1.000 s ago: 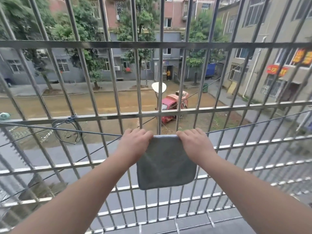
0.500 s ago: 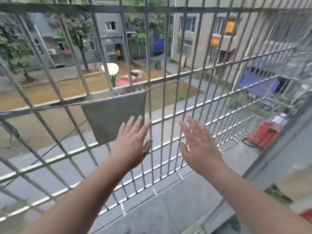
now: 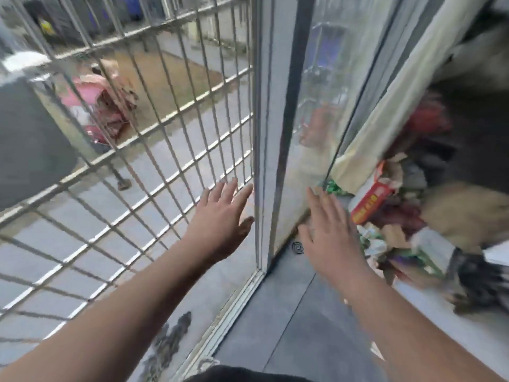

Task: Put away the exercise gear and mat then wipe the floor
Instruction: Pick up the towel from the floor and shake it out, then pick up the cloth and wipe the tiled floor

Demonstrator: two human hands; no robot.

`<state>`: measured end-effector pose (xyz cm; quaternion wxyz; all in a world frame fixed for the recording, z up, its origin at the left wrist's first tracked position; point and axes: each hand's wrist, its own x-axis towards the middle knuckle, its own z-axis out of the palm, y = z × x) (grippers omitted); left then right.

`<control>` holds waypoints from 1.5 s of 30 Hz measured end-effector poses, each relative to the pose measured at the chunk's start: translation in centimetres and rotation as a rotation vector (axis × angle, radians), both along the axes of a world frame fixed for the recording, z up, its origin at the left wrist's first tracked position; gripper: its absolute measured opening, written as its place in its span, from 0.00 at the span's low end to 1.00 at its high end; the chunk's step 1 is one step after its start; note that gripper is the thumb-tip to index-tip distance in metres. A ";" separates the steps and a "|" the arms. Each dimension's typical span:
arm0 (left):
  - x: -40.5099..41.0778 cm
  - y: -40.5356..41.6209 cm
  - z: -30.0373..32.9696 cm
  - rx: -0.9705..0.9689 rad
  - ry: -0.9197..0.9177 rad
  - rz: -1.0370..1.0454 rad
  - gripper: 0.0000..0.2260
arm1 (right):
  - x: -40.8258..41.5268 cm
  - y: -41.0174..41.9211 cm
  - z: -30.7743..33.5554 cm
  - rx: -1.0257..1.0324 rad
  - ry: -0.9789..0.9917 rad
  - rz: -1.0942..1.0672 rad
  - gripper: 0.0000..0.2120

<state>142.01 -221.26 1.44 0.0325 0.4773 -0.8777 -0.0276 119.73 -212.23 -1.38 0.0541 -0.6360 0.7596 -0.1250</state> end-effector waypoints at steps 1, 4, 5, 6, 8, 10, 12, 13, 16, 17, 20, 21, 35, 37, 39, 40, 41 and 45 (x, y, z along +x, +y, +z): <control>-2.5 0.9 0.0 0.000 0.005 -0.036 0.30 | -2.5 2.0 -0.5 -0.010 0.010 -0.047 0.33; -10.5 4.1 -0.4 0.016 0.038 -0.165 0.30 | -9.2 8.4 -1.7 -0.034 -0.004 -0.190 0.33; -13.2 5.3 -0.6 0.024 0.051 -0.213 0.30 | -11.1 10.6 -1.9 -0.029 -0.013 -0.230 0.33; -16.0 6.6 -1.0 0.034 0.059 -0.265 0.30 | -12.9 12.9 -2.0 -0.022 -0.011 -0.271 0.33; -21.3 9.4 -1.8 0.055 0.070 -0.374 0.30 | -16.4 17.6 -2.4 -0.015 0.005 -0.365 0.33; -26.3 12.5 -2.2 0.071 0.072 -0.482 0.30 | -19.4 22.4 -2.5 -0.005 0.003 -0.486 0.33; -30.7 15.3 -2.4 0.074 0.059 -0.588 0.30 | -21.7 27.0 -2.5 0.012 0.004 -0.603 0.33; -32.7 16.7 -2.5 0.073 0.049 -0.645 0.30 | -22.7 29.2 -2.4 0.019 0.009 -0.660 0.34; -38.3 20.7 -3.0 0.073 0.046 -0.802 0.29 | -25.1 35.4 -2.5 0.017 0.005 -0.838 0.34; -40.1 22.0 -3.2 0.080 0.051 -0.841 0.29 | -25.6 37.3 -2.7 0.013 -0.003 -0.893 0.34; -45.1 26.1 -4.0 0.117 0.035 -0.958 0.29 | -26.7 42.4 -3.2 -0.004 -0.023 -1.049 0.33; -46.7 27.4 -4.3 0.129 0.025 -1.000 0.30 | -26.9 43.9 -3.4 -0.007 -0.026 -1.094 0.33; -73.4 41.9 -7.2 0.166 -0.016 -1.502 0.29 | -39.5 56.0 -6.7 0.062 -0.112 -1.709 0.33; -76.7 44.5 -7.1 0.171 -0.002 -1.594 0.28 | -41.6 57.3 -6.7 0.055 -0.120 -1.775 0.33; -79.7 47.5 -7.1 0.177 -0.015 -1.668 0.28 | -43.3 59.0 -6.6 0.053 -0.123 -1.823 0.33; -80.9 49.1 -7.3 0.185 -0.035 -1.690 0.28 | -43.9 59.9 -6.6 0.051 -0.126 -1.850 0.33; -82.0 50.7 -7.5 0.190 -0.048 -1.709 0.29 | -44.4 60.8 -6.6 0.044 -0.126 -1.884 0.33; -85.6 57.2 -8.5 0.182 -0.065 -1.819 0.29 | -45.3 65.6 -6.7 0.032 -0.107 -2.019 0.33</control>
